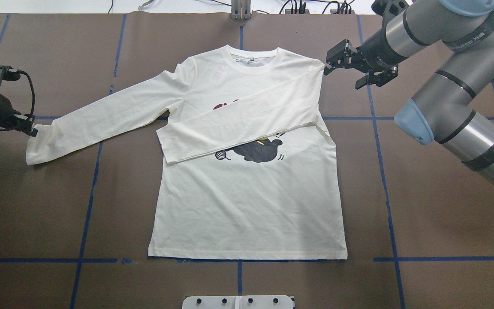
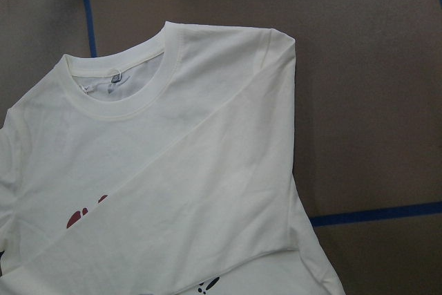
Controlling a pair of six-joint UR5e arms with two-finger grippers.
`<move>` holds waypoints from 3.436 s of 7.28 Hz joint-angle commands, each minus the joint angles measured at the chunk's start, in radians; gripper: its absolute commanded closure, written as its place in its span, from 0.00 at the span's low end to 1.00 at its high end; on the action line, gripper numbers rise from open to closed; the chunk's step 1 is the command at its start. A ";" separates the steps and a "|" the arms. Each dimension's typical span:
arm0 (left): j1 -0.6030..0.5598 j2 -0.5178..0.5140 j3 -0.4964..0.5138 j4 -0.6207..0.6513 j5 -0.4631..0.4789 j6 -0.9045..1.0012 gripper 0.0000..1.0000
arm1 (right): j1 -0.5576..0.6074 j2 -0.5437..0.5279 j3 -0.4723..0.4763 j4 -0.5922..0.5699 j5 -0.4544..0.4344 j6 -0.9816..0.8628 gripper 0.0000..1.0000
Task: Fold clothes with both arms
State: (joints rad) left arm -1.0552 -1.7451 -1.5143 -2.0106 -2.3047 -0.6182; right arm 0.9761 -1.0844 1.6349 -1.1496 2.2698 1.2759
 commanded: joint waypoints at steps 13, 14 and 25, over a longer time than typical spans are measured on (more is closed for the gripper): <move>0.499 -0.953 0.320 -0.020 0.442 -0.815 0.22 | 0.149 -0.265 0.126 0.011 0.093 -0.255 0.00; 0.485 -0.794 0.064 0.068 0.426 -0.805 0.22 | 0.045 -0.269 0.187 0.011 -0.006 -0.099 0.00; 0.417 -0.410 -0.546 0.234 0.524 -0.833 0.27 | -0.936 -0.413 0.497 -0.332 -0.934 0.878 0.21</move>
State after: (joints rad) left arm -0.6367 -2.1624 -2.0312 -1.7780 -1.7956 -1.4468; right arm 0.0648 -1.4959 2.1298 -1.4568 1.3383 2.1238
